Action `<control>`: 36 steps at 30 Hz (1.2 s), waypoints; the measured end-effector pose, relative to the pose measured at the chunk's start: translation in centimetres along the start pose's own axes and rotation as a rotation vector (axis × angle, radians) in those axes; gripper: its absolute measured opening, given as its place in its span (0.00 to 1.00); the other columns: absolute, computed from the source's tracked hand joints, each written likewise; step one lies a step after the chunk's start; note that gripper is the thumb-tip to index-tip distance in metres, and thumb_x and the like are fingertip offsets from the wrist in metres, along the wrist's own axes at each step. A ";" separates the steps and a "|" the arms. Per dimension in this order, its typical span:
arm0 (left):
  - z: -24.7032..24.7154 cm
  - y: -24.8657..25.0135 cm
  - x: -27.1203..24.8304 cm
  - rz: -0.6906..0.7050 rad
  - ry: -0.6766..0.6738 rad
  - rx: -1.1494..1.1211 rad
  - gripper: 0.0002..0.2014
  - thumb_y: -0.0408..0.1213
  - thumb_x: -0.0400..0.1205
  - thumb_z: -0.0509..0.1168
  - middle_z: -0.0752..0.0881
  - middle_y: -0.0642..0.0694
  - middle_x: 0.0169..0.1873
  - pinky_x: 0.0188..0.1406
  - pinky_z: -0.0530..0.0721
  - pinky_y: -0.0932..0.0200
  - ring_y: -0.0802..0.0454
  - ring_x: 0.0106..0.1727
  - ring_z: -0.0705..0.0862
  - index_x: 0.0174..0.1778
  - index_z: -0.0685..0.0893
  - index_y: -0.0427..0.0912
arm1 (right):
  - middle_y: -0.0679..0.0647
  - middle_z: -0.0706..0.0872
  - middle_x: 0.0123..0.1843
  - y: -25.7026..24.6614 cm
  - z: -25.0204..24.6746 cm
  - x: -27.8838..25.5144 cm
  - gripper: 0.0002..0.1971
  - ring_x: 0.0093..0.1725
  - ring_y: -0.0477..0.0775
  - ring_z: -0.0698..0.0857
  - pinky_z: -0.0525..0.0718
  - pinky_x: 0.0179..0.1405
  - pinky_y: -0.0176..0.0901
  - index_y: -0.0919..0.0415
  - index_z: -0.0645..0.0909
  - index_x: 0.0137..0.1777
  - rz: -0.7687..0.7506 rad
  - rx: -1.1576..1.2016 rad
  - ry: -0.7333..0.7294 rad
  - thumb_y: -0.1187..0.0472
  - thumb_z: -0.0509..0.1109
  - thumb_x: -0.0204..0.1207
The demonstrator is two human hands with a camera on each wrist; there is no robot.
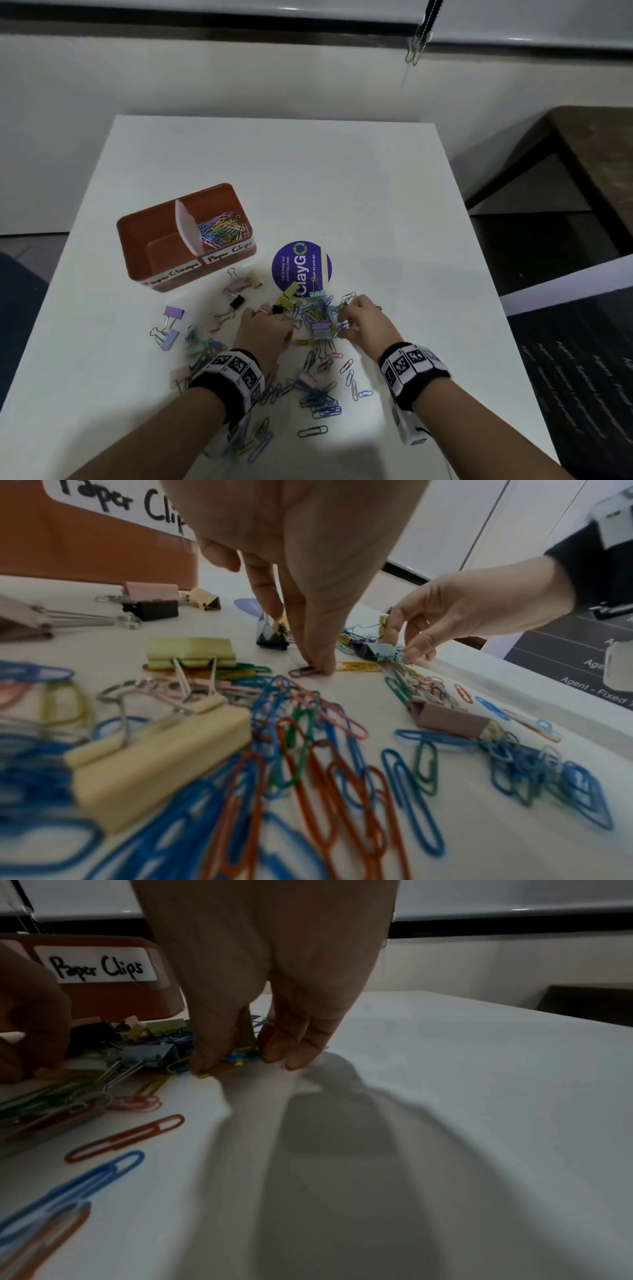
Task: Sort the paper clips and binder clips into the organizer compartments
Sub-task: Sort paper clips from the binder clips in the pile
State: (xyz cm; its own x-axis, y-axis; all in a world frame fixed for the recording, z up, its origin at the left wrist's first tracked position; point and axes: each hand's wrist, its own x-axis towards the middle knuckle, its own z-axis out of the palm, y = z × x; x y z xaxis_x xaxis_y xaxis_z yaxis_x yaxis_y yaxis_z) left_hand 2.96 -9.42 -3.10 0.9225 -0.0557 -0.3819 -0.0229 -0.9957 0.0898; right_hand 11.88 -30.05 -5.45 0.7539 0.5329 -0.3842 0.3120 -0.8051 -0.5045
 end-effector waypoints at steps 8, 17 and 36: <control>1.5 -0.2 0.1 0.033 0.021 0.123 0.16 0.40 0.49 0.81 0.82 0.56 0.27 0.33 0.78 0.54 0.48 0.37 0.83 0.25 0.80 0.52 | 0.53 0.83 0.46 0.1 0.7 0.2 0.08 0.53 0.55 0.76 0.74 0.51 0.45 0.56 0.85 0.42 0.035 -0.035 0.015 0.53 0.75 0.71; 0.4 -0.3 0.4 -0.105 0.135 -0.230 0.09 0.49 0.76 0.67 0.88 0.54 0.46 0.55 0.69 0.51 0.47 0.55 0.80 0.49 0.82 0.53 | 0.45 0.82 0.34 0.2 1.2 -1.3 0.05 0.37 0.46 0.78 0.75 0.41 0.40 0.54 0.80 0.46 0.106 0.146 0.031 0.64 0.72 0.73; 1.0 1.0 0.6 -0.075 0.095 -0.061 0.10 0.54 0.75 0.67 0.86 0.54 0.43 0.51 0.73 0.54 0.51 0.48 0.83 0.42 0.81 0.52 | 0.57 0.81 0.50 -2.2 2.4 -2.5 0.04 0.47 0.57 0.83 0.79 0.49 0.41 0.64 0.84 0.42 0.055 0.205 -0.024 0.68 0.76 0.68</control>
State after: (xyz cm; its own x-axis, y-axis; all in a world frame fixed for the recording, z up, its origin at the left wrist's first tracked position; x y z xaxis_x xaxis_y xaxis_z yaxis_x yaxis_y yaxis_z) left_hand 3.07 -10.56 -4.11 0.9531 0.0285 -0.3012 0.0680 -0.9902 0.1216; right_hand 7.91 -28.94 -5.21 0.7522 0.4973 -0.4323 0.1445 -0.7646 -0.6281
